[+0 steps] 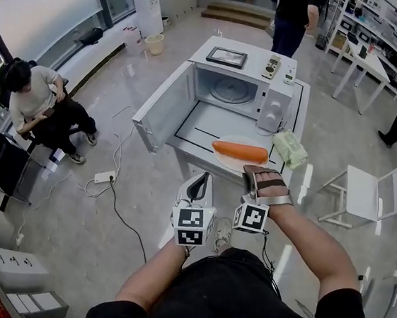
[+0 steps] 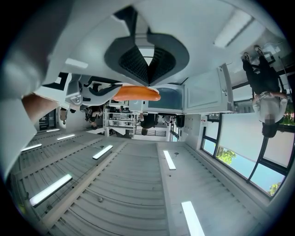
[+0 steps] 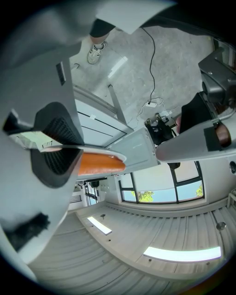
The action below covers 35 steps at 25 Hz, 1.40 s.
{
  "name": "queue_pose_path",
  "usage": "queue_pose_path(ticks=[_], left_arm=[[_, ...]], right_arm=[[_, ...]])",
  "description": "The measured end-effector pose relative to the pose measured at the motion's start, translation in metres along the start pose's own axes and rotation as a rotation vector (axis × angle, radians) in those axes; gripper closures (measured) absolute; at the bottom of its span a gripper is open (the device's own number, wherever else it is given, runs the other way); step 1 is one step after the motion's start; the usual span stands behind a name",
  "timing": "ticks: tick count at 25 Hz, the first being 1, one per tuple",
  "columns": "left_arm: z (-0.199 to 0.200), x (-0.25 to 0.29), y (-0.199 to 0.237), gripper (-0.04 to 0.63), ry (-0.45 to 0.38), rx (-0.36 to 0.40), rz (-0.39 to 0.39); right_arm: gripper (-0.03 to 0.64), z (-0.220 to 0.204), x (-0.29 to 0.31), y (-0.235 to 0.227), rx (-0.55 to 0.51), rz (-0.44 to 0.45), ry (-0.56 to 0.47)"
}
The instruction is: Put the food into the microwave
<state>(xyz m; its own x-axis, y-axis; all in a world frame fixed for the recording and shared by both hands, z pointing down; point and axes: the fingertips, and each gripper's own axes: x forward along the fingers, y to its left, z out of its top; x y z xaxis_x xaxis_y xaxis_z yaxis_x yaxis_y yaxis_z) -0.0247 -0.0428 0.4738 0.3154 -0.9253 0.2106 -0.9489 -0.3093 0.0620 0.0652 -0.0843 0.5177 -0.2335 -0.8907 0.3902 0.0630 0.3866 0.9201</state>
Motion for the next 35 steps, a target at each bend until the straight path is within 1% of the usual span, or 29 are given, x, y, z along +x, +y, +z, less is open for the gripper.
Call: queue_pose_path(ticks=[11,17,22,27,35], left_arm=[[0.026,0.080,0.023,0.586,0.004,-0.011,0.011],[0.038,0.125,0.035,0.586,0.012,-0.008,0.034],[0.054,0.159,0.049,0.586,-0.018,-0.008,0.056],[0.060,0.185,0.057,0.586,-0.032,-0.005,0.071],[0.065,0.206,0.066,0.586,-0.055,0.009,0.085]], right_arm=[[0.594,-0.021,0.072,-0.034,-0.030,0.010,-0.015],[0.594,-0.030,0.116,-0.047,-0.046,0.018,-0.046],[0.594,-0.035,0.154,-0.063,-0.053,0.017,-0.065],[0.594,-0.042,0.183,-0.070,-0.066,0.034,-0.073],[0.594,-0.035,0.213,-0.072,-0.056,0.055,-0.109]])
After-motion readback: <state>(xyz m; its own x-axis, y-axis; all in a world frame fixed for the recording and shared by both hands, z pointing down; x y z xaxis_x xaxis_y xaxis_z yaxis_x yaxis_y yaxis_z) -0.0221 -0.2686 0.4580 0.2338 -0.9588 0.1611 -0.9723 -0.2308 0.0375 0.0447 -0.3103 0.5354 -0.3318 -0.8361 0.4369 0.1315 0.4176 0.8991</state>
